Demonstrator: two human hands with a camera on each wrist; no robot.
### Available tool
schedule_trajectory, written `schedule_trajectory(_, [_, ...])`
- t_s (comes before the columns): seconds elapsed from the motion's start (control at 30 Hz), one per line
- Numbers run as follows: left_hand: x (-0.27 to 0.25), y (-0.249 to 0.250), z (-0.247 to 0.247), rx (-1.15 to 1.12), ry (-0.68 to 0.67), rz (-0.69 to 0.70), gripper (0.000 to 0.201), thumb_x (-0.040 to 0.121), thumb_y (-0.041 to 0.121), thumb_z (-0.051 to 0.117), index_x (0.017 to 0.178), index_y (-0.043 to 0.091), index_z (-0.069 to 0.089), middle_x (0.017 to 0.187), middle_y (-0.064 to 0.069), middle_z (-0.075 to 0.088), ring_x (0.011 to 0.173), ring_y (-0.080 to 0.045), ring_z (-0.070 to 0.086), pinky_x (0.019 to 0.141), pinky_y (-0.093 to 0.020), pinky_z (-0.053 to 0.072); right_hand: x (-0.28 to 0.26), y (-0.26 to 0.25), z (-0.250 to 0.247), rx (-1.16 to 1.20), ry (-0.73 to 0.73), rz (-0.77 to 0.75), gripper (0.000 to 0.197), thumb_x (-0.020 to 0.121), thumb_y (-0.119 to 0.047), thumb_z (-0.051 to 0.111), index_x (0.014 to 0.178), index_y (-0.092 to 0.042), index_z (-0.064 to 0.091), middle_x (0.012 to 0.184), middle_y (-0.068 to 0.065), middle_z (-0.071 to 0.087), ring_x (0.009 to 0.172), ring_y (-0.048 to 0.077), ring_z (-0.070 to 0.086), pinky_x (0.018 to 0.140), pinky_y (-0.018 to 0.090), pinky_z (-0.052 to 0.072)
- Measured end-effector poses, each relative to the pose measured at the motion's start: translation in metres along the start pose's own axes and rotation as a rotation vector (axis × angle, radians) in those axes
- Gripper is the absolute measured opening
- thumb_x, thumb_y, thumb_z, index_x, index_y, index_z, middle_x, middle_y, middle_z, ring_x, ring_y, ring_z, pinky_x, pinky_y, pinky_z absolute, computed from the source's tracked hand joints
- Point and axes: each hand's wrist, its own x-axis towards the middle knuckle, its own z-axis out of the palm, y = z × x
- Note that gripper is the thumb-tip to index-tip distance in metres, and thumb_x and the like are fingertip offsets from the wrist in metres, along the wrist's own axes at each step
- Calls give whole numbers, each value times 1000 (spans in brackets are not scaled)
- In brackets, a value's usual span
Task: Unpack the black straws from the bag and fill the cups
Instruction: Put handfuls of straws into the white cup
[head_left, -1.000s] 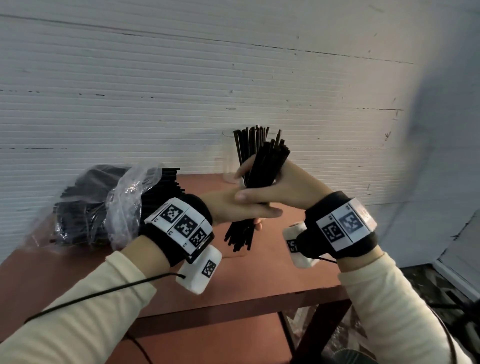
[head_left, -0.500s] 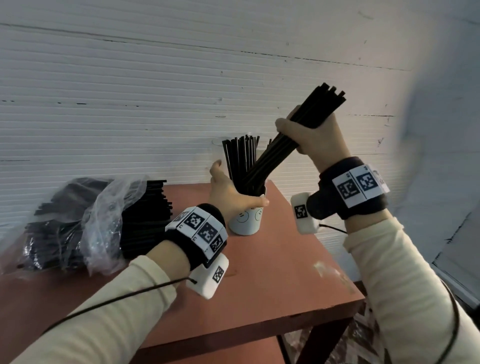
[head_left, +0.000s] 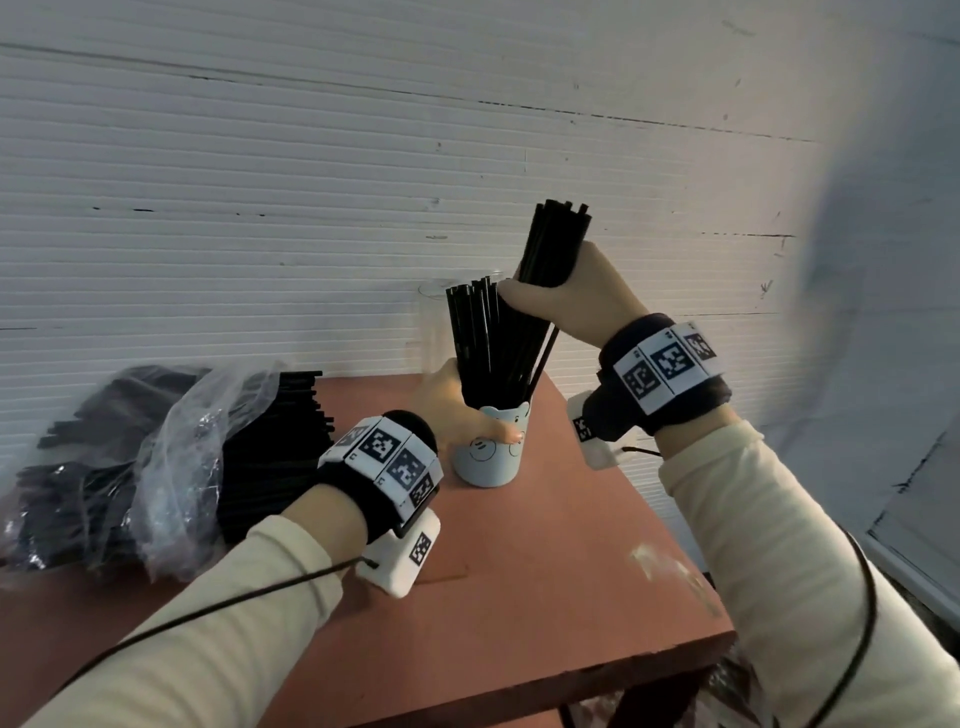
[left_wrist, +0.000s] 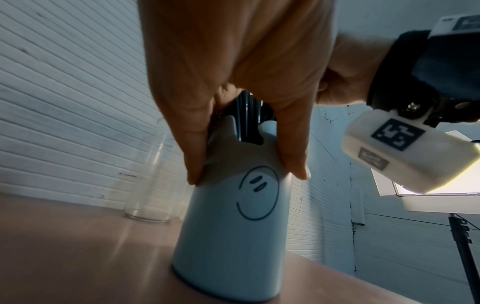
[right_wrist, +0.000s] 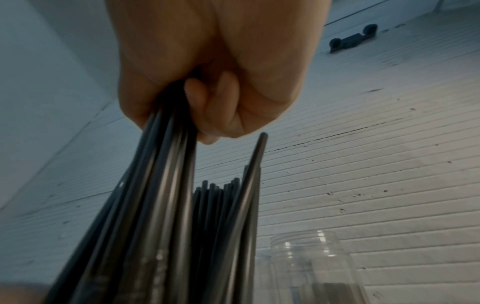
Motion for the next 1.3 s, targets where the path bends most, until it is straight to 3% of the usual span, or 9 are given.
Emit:
schedule_trajectory(0.1, [0, 0, 1, -10, -7, 10, 117, 30, 53, 87, 135, 26, 40, 122, 7, 60, 115, -16, 56, 100, -41, 48, -5, 1, 11, -69, -58, -2, 39, 82, -23, 71, 60, -6, 43, 55, -1, 42, 47, 5, 40, 47, 18, 33])
schedule_trajectory(0.3, [1, -1, 0, 4, 5, 16, 103, 40, 41, 92, 131, 26, 45, 118, 8, 62, 110, -14, 59, 99, -37, 49, -14, 7, 25, -126, -91, 21, 26, 82, -38, 70, 68, -21, 57, 66, -9, 60, 64, 2, 58, 56, 13, 41])
schedule_trajectory(0.37, [3, -2, 0, -6, -4, 20, 100, 44, 36, 93, 132, 25, 45, 120, 7, 62, 112, -14, 59, 99, -38, 49, -17, 5, 25, -24, -55, -3, 18, 83, -36, 72, 84, -21, 61, 78, -11, 64, 75, 1, 62, 64, 12, 45])
schedule_trajectory(0.63, [5, -5, 1, -21, 3, 17, 99, 47, 30, 95, 132, 26, 44, 118, 8, 62, 110, -15, 58, 99, -37, 49, -16, 1, 33, 51, 276, -369, 64, 83, -13, 71, 139, -13, 40, 135, 0, 45, 121, 11, 50, 101, 22, 45])
schedule_trajectory(0.77, [5, -3, -1, 8, 8, 15, 100, 47, 34, 95, 132, 24, 44, 120, 7, 61, 112, -15, 58, 100, -37, 48, -11, 10, 39, -145, 226, -403, 31, 95, -16, 55, 125, -11, 62, 130, 2, 57, 119, 11, 54, 103, 19, 41])
schedule_trajectory(0.9, [4, 1, -2, 21, 8, -4, 105, 41, 38, 94, 132, 23, 44, 120, 7, 61, 111, -15, 59, 99, -37, 49, -10, 16, 41, -222, 233, -342, 28, 96, -20, 48, 105, -7, 71, 112, 5, 63, 108, 23, 57, 97, 32, 43])
schedule_trajectory(1.1, [-2, 6, -2, 6, 5, -19, 111, 38, 39, 93, 135, 22, 42, 125, 5, 60, 116, -17, 57, 102, -38, 47, -10, -1, 40, -286, 97, -328, 40, 102, -32, 37, 135, -14, 53, 143, -1, 49, 136, 15, 40, 114, 27, 27])
schedule_trajectory(1.2, [-6, 10, -1, 21, -6, -26, 117, 33, 45, 91, 137, 23, 40, 126, 4, 59, 117, -19, 56, 102, -40, 47, -13, -5, 39, -374, 25, -214, 47, 103, -36, 27, 108, -9, 65, 101, 1, 68, 100, 20, 61, 110, 35, 33])
schedule_trajectory(1.3, [-8, 11, 2, 16, -5, -51, 118, 39, 41, 90, 141, 21, 35, 131, 0, 56, 121, -22, 53, 104, -42, 45, -15, -6, 36, -345, 80, -162, 46, 104, -36, 30, 107, -5, 65, 104, 6, 68, 97, 22, 61, 93, 37, 46])
